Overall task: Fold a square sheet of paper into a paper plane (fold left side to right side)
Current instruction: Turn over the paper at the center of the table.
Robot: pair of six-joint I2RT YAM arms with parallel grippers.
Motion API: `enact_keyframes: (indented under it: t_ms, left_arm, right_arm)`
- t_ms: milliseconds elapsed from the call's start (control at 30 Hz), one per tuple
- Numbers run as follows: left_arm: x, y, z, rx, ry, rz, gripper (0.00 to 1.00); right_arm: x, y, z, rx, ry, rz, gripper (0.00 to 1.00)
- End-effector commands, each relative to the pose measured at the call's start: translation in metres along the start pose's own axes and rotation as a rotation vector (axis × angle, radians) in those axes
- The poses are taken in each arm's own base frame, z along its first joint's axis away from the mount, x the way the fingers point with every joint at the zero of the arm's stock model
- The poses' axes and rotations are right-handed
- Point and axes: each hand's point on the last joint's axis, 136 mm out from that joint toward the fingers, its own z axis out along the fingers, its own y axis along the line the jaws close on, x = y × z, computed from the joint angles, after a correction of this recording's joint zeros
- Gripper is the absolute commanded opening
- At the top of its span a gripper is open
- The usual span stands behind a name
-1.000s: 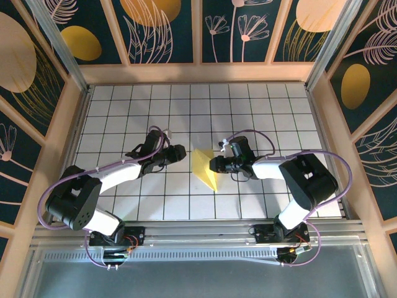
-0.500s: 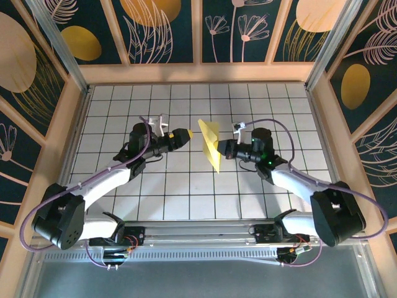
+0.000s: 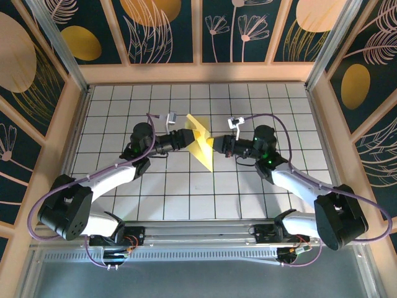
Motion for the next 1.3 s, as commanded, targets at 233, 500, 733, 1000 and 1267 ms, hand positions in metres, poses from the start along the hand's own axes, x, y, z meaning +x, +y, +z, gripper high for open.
enact_keyframes:
  t_ms: [233, 500, 733, 1000, 1267]
  left_arm:
    - [-0.01, -0.015, -0.001, 0.03, -0.04, 0.071, 0.16]
    - [-0.015, -0.023, -0.005, 0.035, -0.074, 0.081, 0.04]
    - [-0.016, -0.035, -0.004, 0.066, -0.084, 0.1, 0.02]
    - [-0.012, -0.042, 0.001, 0.087, -0.068, 0.112, 0.01]
    - [-0.005, -0.043, 0.008, 0.099, -0.027, 0.107, 0.01]
  right_arm:
    - [-0.011, 0.011, 0.004, -0.03, -0.02, -0.015, 0.08]
    - [-0.023, 0.01, -0.021, 0.111, -0.092, -0.077, 0.38]
    - [-0.005, 0.0, -0.038, 0.177, -0.081, -0.041, 0.66]
    - [0.018, 0.022, -0.02, 0.045, 0.019, -0.023, 0.8]
    - [0.007, 0.036, -0.003, -0.017, 0.039, -0.055, 0.67]
